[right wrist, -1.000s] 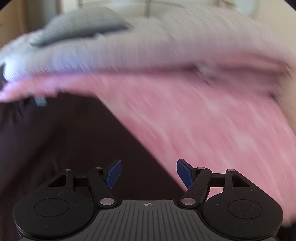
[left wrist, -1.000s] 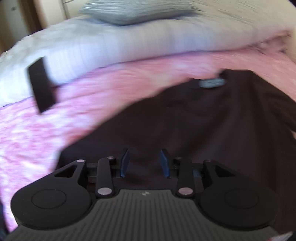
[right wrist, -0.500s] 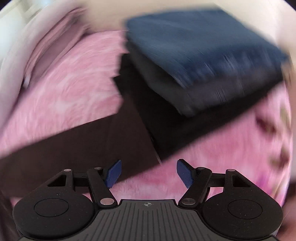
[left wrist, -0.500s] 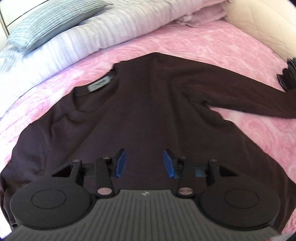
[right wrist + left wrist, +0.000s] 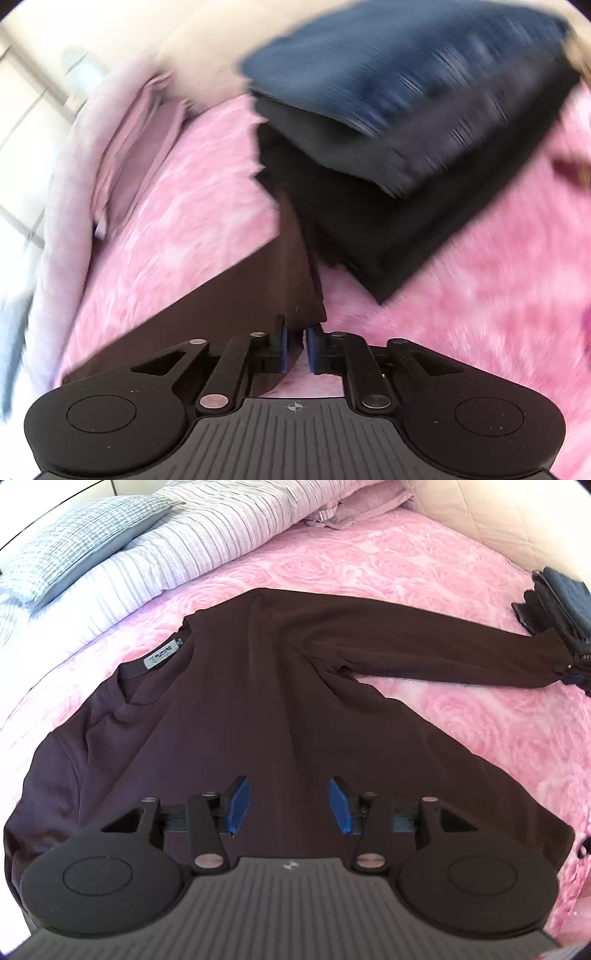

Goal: Fold clothes

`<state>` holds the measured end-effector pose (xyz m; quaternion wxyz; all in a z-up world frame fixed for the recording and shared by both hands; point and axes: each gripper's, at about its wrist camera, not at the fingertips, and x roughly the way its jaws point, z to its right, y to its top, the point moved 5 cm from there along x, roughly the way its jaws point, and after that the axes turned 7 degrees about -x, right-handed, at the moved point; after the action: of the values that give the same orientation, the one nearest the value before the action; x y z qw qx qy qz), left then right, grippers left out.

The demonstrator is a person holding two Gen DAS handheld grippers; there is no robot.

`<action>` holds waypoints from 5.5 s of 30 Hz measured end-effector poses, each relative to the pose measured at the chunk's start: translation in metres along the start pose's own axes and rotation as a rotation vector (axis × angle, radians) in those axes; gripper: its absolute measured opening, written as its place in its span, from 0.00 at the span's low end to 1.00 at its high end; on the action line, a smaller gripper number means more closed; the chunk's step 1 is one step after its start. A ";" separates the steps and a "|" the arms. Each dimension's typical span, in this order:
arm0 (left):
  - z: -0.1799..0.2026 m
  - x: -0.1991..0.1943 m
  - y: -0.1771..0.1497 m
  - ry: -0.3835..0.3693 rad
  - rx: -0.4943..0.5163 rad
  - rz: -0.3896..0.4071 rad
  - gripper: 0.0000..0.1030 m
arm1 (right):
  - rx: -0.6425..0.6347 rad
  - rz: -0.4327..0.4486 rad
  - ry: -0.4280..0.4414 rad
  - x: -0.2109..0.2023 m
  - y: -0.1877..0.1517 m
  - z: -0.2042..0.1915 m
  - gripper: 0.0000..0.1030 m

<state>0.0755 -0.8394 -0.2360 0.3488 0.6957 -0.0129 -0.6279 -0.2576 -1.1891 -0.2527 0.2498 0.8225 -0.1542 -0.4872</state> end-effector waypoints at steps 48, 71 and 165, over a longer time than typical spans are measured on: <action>-0.048 -0.057 -0.105 0.373 -0.424 -0.088 0.58 | -0.876 -0.252 0.251 0.102 0.000 -0.202 0.60; -0.217 -0.038 -0.223 0.052 -0.508 -0.070 0.10 | -1.026 -0.449 0.304 -0.056 -0.398 -0.394 0.60; -0.067 -0.142 -0.354 -0.198 -0.675 -0.095 0.03 | -0.603 -0.735 0.551 -0.046 -0.174 -0.043 0.09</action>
<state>-0.0438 -0.4759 -0.2929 0.5266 0.4769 0.1937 -0.6766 -0.2400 -1.0112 -0.3002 0.3189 0.8112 0.3608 -0.3318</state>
